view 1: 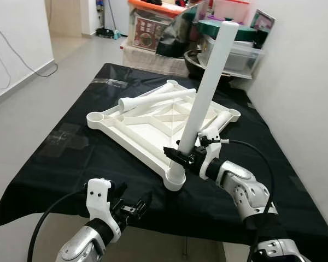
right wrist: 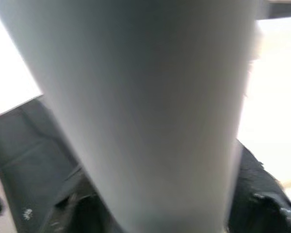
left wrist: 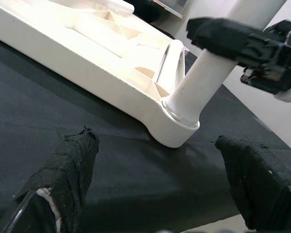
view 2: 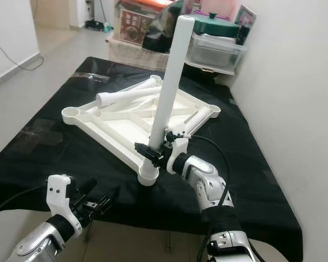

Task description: Building children table

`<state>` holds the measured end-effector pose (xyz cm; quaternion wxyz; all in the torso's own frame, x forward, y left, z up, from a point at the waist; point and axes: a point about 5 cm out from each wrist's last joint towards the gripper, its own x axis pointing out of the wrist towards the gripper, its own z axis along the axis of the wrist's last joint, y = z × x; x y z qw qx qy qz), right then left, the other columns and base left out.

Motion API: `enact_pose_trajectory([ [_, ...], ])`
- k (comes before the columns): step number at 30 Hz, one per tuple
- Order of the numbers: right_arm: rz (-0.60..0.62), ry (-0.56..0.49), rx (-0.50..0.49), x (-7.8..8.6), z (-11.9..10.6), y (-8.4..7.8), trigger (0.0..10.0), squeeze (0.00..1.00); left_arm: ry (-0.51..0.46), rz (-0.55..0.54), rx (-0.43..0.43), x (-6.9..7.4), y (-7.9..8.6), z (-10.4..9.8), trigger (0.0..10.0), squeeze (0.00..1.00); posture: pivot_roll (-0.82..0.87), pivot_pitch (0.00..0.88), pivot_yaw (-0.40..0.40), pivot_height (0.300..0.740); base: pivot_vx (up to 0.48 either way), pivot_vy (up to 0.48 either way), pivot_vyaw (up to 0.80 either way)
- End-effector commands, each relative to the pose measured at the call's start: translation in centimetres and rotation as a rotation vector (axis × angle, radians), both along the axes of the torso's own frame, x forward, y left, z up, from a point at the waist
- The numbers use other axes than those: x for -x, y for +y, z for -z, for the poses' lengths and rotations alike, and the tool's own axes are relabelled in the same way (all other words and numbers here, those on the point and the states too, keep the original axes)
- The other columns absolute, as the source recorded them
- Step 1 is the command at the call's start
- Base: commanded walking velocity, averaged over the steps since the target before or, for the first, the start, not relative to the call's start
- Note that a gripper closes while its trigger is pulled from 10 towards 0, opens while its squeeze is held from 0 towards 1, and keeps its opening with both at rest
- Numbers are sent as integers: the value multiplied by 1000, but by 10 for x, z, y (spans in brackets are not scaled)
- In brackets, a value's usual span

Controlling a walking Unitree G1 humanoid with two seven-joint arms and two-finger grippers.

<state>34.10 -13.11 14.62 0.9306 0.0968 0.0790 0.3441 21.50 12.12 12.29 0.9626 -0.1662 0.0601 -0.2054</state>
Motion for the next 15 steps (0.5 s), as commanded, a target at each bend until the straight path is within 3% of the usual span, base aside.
enact_pose_trajectory([
  [1,46,18,-5,-1,5,-6,4588,0,6,9,8,2,-4,1,10000,0,147,0,-191,740,0,0,0],
  [2,96,25,-33,-1,8,-11,0,0,8,8,11,3,-4,1,10000,0,144,0,-190,740,0,0,0],
  [3,96,25,-33,-1,8,-11,0,0,8,8,11,3,-4,1,10000,0,144,0,-190,740,0,0,0],
  [4,245,60,0,-5,14,-21,0,0,10,7,14,3,-5,2,10000,0,144,0,-191,740,0,0,0],
  [5,245,60,0,-5,14,-21,0,0,10,7,14,3,-5,2,10000,0,144,0,-191,740,0,0,0],
  [6,541,151,96,-9,27,-46,0,0,12,4,17,3,-5,2,10000,0,139,0,-192,740,0,0,0],
  [8,915,260,211,-4,41,-77,0,0,13,1,20,3,-5,2,10000,0,144,0,-197,740,0,0,0],
  [12,966,263,207,1,42,-79,0,0,13,0,19,3,-5,2,10000,0,144,0,-197,740,0,0,0],
  [13,919,252,185,3,40,-70,0,0,14,0,18,3,-4,2,10000,0,133,0,-187,740,0,0,0],
  [14,846,212,159,5,36,-58,10000,0,15,0,17,3,-4,3,10000,0,126,0,-181,740,0,0,0],
  [15,775,166,126,7,31,-48,10000,0,18,3,18,4,-4,4,10000,0,122,0,-179,740,0,0,0],
])
